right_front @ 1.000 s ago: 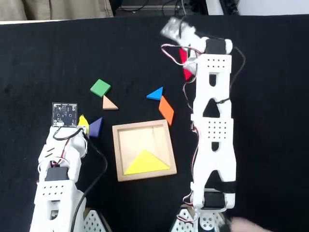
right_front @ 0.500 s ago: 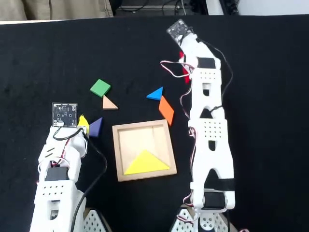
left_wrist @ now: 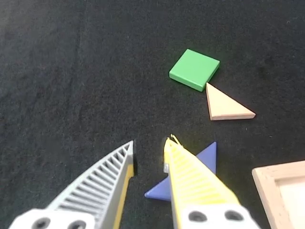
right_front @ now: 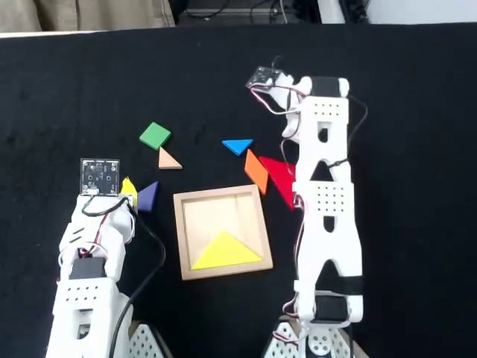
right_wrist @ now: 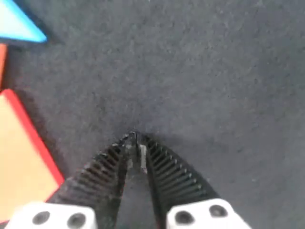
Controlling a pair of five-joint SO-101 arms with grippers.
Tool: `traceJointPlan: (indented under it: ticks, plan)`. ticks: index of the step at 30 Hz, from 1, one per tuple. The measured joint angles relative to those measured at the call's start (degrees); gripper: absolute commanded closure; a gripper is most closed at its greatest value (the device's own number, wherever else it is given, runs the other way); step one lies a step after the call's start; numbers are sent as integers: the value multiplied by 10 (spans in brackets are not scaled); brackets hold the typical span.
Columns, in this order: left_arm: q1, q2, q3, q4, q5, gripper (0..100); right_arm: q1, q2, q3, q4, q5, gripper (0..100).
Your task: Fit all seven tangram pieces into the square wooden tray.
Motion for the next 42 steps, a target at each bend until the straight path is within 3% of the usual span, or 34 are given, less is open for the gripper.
traceJointPlan:
  ticks: [7, 16, 20, 22, 27, 33, 42]
  plan:
    - [0, 0, 0, 0, 0, 884, 9, -201, 137, 0, -120, 988]
    - [0, 0, 0, 0, 0, 884, -34, -562, 556, -2, -183, 987]
    - [0, 0, 0, 0, 0, 884, -31, -656, 725, -34, -231, 982]
    - [0, 0, 0, 0, 0, 884, -33, -666, 804, -68, -245, 936]
    - [0, 0, 0, 0, 0, 884, -33, -665, 959, -171, -249, 688]
    - [0, 0, 0, 0, 0, 884, -61, -658, 975, -205, -178, 698]
    - [0, 0, 0, 0, 0, 884, -72, -586, 975, -246, -165, 701]
